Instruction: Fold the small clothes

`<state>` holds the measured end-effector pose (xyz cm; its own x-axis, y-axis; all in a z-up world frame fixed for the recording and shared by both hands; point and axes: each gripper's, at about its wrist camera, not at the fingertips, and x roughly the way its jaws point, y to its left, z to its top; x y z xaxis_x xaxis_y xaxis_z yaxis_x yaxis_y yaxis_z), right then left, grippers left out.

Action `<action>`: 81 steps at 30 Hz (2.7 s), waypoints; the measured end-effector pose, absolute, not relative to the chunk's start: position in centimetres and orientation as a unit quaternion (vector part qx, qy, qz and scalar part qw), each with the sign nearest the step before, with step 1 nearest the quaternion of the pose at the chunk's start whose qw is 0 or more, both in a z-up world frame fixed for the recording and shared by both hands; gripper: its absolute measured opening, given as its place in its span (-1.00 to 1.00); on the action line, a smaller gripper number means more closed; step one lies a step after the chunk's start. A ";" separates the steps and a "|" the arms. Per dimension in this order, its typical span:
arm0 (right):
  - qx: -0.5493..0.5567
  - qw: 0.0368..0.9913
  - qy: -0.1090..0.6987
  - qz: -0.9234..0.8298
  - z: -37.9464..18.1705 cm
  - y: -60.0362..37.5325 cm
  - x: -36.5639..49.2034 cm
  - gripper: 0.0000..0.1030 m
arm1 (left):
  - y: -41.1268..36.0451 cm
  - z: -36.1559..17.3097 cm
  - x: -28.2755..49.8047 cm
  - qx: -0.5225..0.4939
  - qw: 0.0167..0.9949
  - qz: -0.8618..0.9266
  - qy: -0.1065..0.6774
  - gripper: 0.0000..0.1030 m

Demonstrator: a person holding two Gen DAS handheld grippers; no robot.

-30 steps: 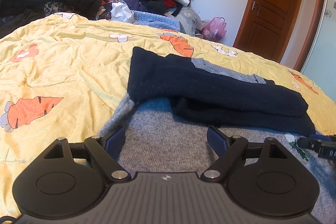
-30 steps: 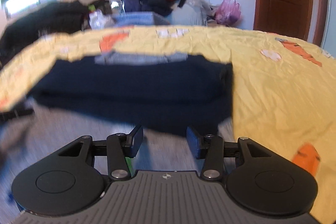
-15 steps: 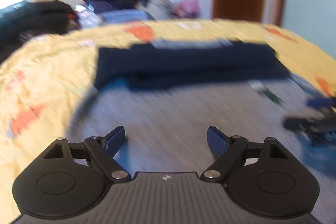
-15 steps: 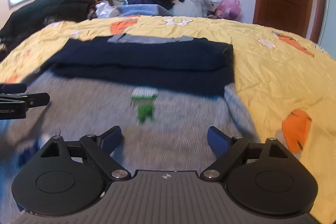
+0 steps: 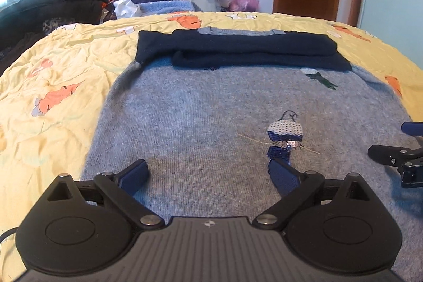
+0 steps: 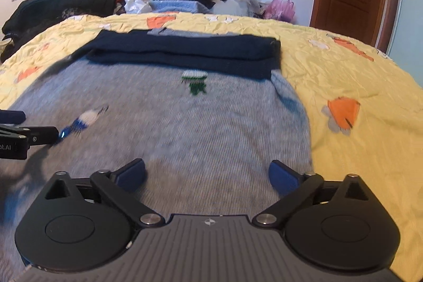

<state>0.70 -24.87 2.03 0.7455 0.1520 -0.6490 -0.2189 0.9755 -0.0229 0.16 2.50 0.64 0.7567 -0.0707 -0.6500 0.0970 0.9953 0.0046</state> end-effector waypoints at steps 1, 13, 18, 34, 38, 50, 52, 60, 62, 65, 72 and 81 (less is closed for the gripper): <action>-0.046 0.933 0.343 0.100 2.0 -25.0 0.7 0.99 | 2.5 0.6 0.4 0.016 0.936 -0.046 0.348 1.00; -0.053 0.929 0.353 0.100 2.3 -24.8 -1.4 0.99 | 1.8 1.1 -1.4 0.033 0.931 -0.026 0.364 1.00; -0.052 0.926 0.359 0.103 2.6 -25.1 -3.8 0.99 | 2.2 1.3 -4.1 0.014 0.927 -0.028 0.375 1.00; -0.073 0.918 0.369 0.124 2.9 -26.2 -8.7 0.99 | 2.7 1.5 -11.1 0.033 0.929 -0.047 0.365 1.00; -0.063 0.918 0.371 0.125 2.9 -26.8 -10.6 0.99 | 2.9 1.4 -12.9 0.022 0.931 -0.051 0.360 1.00; -0.048 0.940 0.319 0.115 5.5 -24.3 -4.2 0.96 | -1.2 3.3 -6.6 0.081 0.949 -0.052 0.299 1.00; -0.032 0.936 0.334 0.107 5.0 -24.1 -1.7 0.96 | -1.3 2.7 -4.9 0.066 0.947 -0.037 0.313 1.00; -0.035 0.933 0.349 0.074 1.9 -23.8 -1.0 0.99 | 0.1 0.7 -3.8 0.013 0.935 -0.028 0.353 1.00; -0.032 0.934 0.349 0.068 2.0 -24.0 -1.3 0.99 | -0.1 0.6 -3.8 0.016 0.935 -0.029 0.352 1.00; -0.036 0.934 0.349 0.063 1.9 -24.0 -2.2 0.99 | -0.1 0.6 -3.8 0.016 0.935 -0.031 0.352 1.00; -0.037 0.936 0.346 0.060 1.8 -24.1 -3.3 1.00 | -0.1 0.7 -3.7 0.017 0.935 -0.030 0.353 1.00; -0.036 0.936 0.344 0.061 1.8 -24.1 -3.3 1.00 | -0.3 0.6 -6.4 0.021 0.938 -0.024 0.346 1.00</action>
<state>-3.31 -24.09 1.76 0.7557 0.0901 -0.6487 -0.1392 0.9900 -0.0246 -6.41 -0.31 0.58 0.7594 -0.0301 -0.6499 0.0595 0.9980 0.0232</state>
